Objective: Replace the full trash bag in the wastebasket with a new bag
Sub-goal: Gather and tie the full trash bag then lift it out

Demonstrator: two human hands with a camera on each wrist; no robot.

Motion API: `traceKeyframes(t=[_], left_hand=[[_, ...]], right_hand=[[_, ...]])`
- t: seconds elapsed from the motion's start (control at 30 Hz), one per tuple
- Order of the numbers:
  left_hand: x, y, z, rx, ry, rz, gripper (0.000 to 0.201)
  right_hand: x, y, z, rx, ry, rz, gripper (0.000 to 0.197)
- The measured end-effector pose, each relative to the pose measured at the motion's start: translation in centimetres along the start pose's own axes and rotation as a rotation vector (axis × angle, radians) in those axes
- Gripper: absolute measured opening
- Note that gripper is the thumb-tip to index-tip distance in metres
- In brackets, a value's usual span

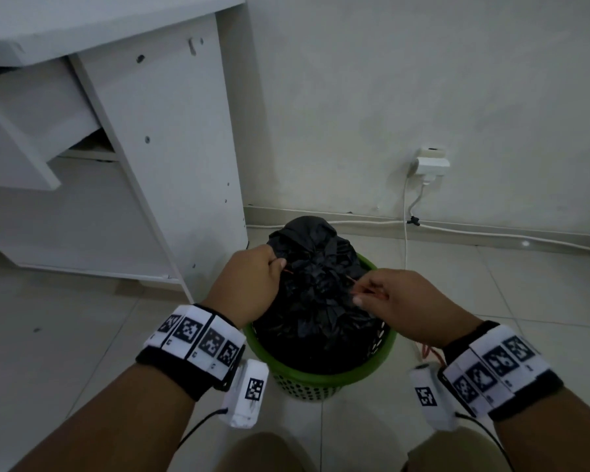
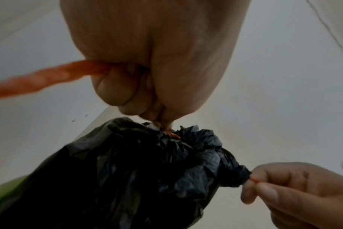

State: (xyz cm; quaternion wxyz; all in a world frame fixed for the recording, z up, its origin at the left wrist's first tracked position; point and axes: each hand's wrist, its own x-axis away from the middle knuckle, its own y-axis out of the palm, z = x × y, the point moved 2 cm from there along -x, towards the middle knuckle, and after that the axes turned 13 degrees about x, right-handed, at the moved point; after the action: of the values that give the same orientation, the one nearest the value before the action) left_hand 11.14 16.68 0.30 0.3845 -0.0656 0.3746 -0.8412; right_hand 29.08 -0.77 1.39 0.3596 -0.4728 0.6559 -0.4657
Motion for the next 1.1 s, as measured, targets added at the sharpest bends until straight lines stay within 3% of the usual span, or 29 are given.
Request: traceKeyframes(t=[0.07, 0.17, 0.23, 0.33, 0.4, 0.47, 0.53, 0.6, 0.73, 0.8, 0.87, 0.97, 1.1], left_hand=[[-0.5, -0.2, 0.2, -0.056, -0.02, -0.029, 0.034], [-1.1, -0.3, 0.4, -0.029, -0.199, -0.145, 0.043], [-1.3, 0.0, 0.3, 0.257, -0.399, -0.138, 0.044], [-1.2, 0.0, 1.4, 0.949, -0.728, -0.03, 0.035], [-1.5, -0.6, 2.7, 1.211, -0.775, -0.04, 0.038], [-1.8, -1.1, 4.0, 1.377, -0.735, -0.055, 0.041], [-1.5, -0.9, 5.0, 1.359, -0.636, -0.085, 0.037], [-0.4, -0.4, 6.0, 1.184, -0.501, -0.109, 0.034], [1.1, 0.9, 5.4, 0.774, -0.185, -0.167, 0.048], [1.3, 0.7, 4.7, 0.676, -0.066, -0.201, 0.052], [1.3, 0.4, 4.5, 0.608, 0.055, -0.244, 0.056], [1.3, -0.2, 5.4, 0.552, 0.211, -0.27, 0.046], [0.9, -0.4, 5.9, 0.597, 0.24, -0.286, 0.022]], right_hand=[[-0.1, -0.5, -0.1, 0.076, -0.051, 0.03, 0.015], [0.2, -1.0, -0.3, 0.001, -0.12, 0.121, 0.016], [0.0, -0.9, -0.4, 0.035, -0.136, 0.155, 0.02], [-0.4, 0.2, -1.5, 0.276, -0.189, 0.152, 0.03], [-0.4, 1.3, -2.8, 0.412, -0.272, 0.217, 0.033], [-0.3, 2.8, -3.9, 0.379, -0.32, 0.226, 0.034], [-0.6, 4.0, -4.6, 0.339, -0.365, 0.244, 0.04], [-0.8, 3.7, -5.5, 0.298, -0.374, 0.215, 0.042], [-1.0, 0.8, -6.8, 0.15, -0.481, 0.13, 0.023], [-1.3, -0.7, -6.7, 0.056, -0.423, -0.03, 0.02], [-1.4, -2.3, -6.2, 0.038, -0.347, -0.073, 0.016], [-2.0, -4.0, -5.4, -0.056, -0.268, 0.016, 0.015], [-2.6, -2.7, -5.0, -0.503, -0.147, 0.198, 0.022]])
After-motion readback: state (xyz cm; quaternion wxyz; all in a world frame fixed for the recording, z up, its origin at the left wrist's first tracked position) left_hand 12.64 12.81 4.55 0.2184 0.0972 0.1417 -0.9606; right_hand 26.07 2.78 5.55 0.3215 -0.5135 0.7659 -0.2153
